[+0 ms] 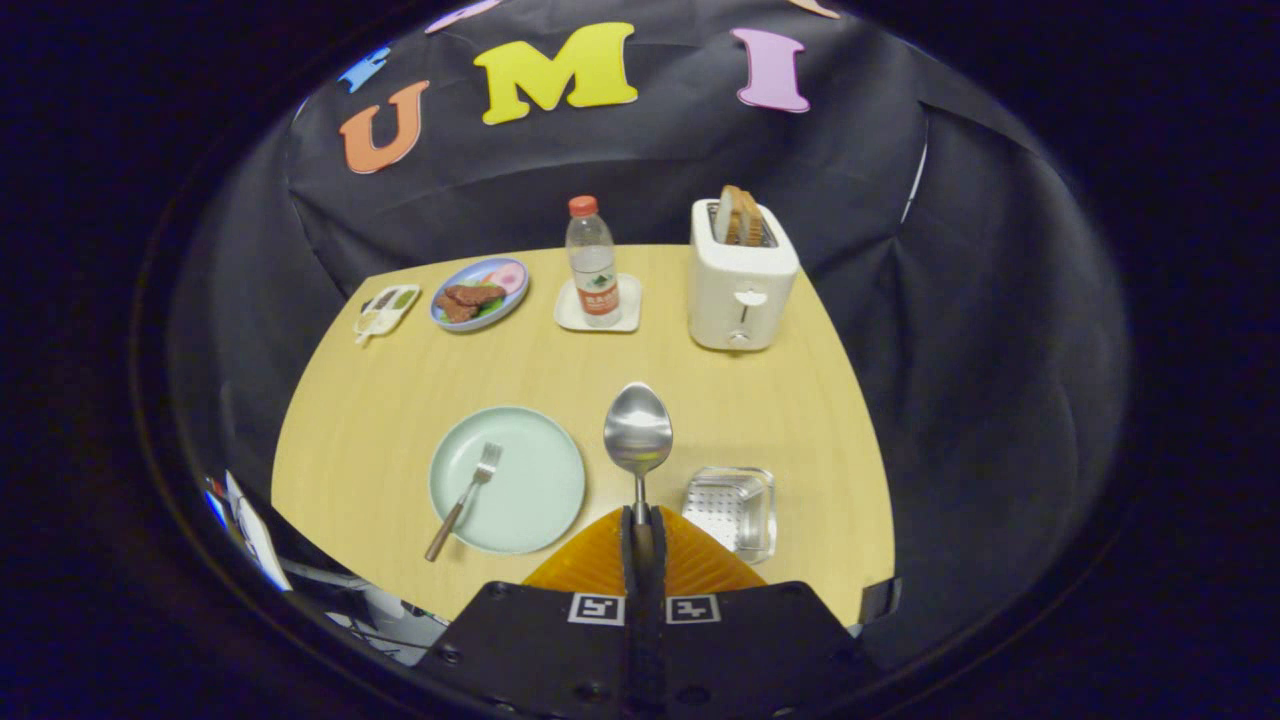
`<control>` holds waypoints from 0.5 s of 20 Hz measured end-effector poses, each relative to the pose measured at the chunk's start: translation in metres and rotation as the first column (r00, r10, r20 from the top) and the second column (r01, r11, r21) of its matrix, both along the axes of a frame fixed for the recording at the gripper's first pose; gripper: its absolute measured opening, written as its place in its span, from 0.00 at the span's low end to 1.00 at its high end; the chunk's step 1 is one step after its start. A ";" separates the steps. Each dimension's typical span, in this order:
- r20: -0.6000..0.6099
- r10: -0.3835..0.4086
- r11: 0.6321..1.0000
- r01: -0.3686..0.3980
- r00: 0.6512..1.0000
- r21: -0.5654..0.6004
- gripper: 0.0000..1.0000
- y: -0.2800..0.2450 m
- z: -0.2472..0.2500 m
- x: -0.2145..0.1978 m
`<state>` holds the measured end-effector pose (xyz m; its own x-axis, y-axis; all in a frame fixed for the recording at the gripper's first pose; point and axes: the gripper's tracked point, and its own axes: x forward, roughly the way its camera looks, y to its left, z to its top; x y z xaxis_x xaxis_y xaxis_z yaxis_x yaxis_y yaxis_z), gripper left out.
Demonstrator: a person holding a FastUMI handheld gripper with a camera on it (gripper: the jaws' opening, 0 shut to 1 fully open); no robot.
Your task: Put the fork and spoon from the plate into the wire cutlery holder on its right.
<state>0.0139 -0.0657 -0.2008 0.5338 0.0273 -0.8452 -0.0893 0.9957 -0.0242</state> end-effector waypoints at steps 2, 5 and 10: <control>-0.042 -0.020 1.000 0.019 0.999 -0.025 0.00 -0.024 -0.001 -0.007; -0.119 -0.045 0.998 0.040 0.992 -0.043 0.00 -0.044 -0.017 -0.016; -0.264 -0.049 0.998 0.038 0.963 -0.043 0.00 -0.050 -0.045 -0.031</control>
